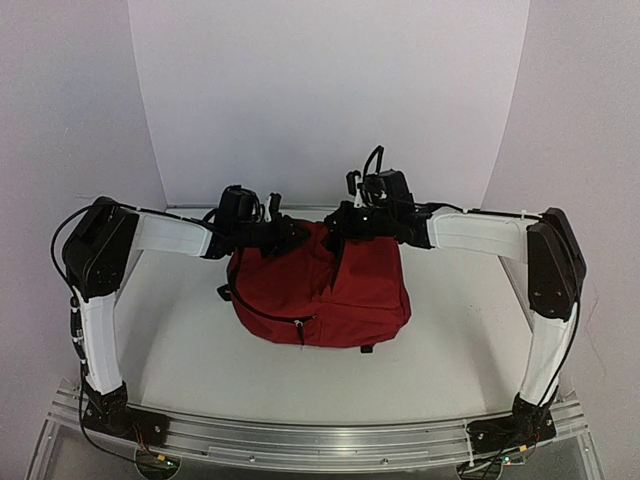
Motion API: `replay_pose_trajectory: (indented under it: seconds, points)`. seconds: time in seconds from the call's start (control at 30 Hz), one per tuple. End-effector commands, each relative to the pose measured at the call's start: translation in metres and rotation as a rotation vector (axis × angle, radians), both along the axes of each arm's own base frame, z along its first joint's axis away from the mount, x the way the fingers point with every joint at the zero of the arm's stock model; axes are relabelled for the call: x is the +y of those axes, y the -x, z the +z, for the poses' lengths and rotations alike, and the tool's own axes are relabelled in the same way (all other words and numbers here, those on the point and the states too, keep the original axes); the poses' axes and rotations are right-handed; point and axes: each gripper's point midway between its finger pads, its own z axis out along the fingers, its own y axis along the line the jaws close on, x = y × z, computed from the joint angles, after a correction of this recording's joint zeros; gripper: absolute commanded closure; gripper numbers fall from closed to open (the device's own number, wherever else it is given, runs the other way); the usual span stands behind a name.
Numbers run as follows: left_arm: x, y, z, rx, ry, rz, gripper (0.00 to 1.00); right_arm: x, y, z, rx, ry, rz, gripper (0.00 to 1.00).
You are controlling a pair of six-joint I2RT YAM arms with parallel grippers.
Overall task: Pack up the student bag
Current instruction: Zip the student bag at the center of the board.
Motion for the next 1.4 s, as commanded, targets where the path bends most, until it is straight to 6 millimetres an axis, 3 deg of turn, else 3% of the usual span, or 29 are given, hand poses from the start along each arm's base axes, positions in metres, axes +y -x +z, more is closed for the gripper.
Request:
replay_pose_trajectory:
  seconds: [0.0,0.1,0.27,0.37,0.47,0.63,0.83,1.0,1.37]
  points:
    - [0.010,-0.030,0.005,-0.026,0.033,0.059,0.66,0.001,0.025,0.075,-0.113,-0.110,0.016,1.00]
    - [0.009,-0.031,0.006,-0.028,0.049,0.040,0.64,-0.002,0.032,0.076,-0.119,-0.110,0.007,1.00]
    - [-0.008,-0.011,0.046,-0.167,0.100,-0.096,0.41,-0.007,0.033,0.073,-0.133,-0.106,-0.014,1.00]
    - [-0.013,0.000,0.063,-0.210,0.098,-0.146,0.35,-0.006,0.032,0.071,-0.131,-0.108,-0.017,1.00]
    - [-0.019,0.002,0.067,-0.160,0.110,-0.143,0.33,-0.005,0.030,0.068,-0.129,-0.111,-0.020,1.00]
    - [-0.030,0.000,0.063,0.000,0.220,-0.121,0.34,-0.005,0.030,0.065,-0.131,-0.112,-0.021,1.00]
    - [-0.057,0.004,0.066,0.098,0.314,-0.142,0.34,-0.008,0.029,0.060,-0.152,-0.088,-0.026,1.00]
    - [-0.065,0.001,0.065,0.149,0.354,-0.132,0.36,-0.010,0.029,0.055,-0.155,-0.084,-0.032,1.00]
    - [-0.072,-0.013,0.047,0.220,0.407,-0.089,0.60,-0.012,0.030,0.048,-0.165,-0.075,-0.034,1.00]
